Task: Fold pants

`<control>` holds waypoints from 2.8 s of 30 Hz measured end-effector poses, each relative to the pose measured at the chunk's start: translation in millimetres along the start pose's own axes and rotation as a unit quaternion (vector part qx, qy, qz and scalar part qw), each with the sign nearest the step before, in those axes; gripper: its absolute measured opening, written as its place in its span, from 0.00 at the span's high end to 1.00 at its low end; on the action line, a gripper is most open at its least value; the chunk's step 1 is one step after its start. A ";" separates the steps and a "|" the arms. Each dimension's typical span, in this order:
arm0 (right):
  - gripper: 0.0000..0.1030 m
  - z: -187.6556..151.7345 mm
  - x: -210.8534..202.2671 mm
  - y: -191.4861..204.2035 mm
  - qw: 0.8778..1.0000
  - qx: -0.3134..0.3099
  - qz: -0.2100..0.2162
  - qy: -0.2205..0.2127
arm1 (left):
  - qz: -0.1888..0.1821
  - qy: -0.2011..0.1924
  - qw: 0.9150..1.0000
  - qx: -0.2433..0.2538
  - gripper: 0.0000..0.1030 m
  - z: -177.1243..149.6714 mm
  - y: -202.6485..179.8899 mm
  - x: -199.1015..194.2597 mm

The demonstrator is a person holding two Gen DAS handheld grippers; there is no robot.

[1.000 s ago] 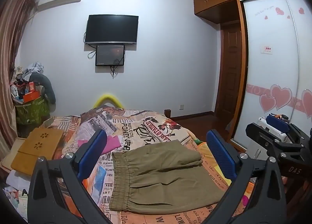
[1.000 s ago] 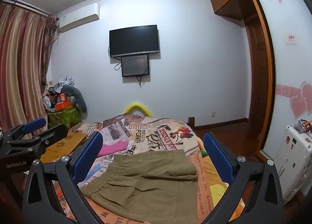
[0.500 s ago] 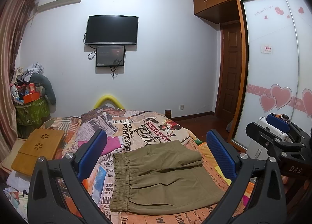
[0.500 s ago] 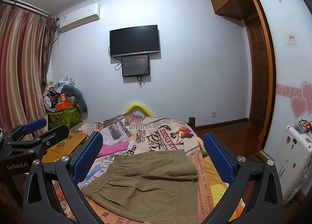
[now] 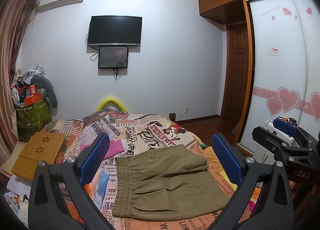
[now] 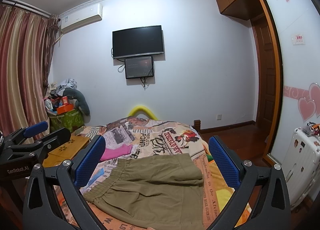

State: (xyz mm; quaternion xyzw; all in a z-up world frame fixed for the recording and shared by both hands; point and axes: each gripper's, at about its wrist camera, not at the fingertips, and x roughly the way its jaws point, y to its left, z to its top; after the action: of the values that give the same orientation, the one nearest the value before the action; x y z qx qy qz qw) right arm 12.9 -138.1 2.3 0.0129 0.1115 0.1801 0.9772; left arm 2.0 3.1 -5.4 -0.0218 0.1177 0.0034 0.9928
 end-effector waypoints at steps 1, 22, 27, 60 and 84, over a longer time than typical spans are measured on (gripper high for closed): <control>0.00 -0.1 -0.3 -0.1 1.000 0.000 0.000 0.000 | 0.000 0.000 1.000 0.000 0.00 0.4 -0.5 0.1; 0.00 1.2 -1.3 -1.4 1.000 0.001 0.001 0.003 | 0.007 -0.003 1.000 0.004 0.00 1.8 -2.7 2.3; 0.00 -2.0 1.6 -2.1 1.000 0.001 0.001 0.004 | 0.008 -0.003 1.000 0.005 0.00 2.3 -3.8 2.5; 0.00 -35.2 54.2 -37.5 0.995 0.011 -0.055 0.083 | 0.026 0.096 0.995 0.008 0.00 -23.1 14.4 91.3; 0.16 -121.1 172.8 -124.6 0.952 0.041 -0.059 0.298 | 0.041 0.315 0.948 -0.008 0.12 -119.8 86.3 274.1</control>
State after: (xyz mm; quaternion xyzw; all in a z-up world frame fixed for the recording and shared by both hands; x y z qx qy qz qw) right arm 186.7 -195.0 -160.7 -0.0076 0.4056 0.1127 0.9071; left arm 239.5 84.4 -189.5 -0.0244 0.4255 0.0382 0.9038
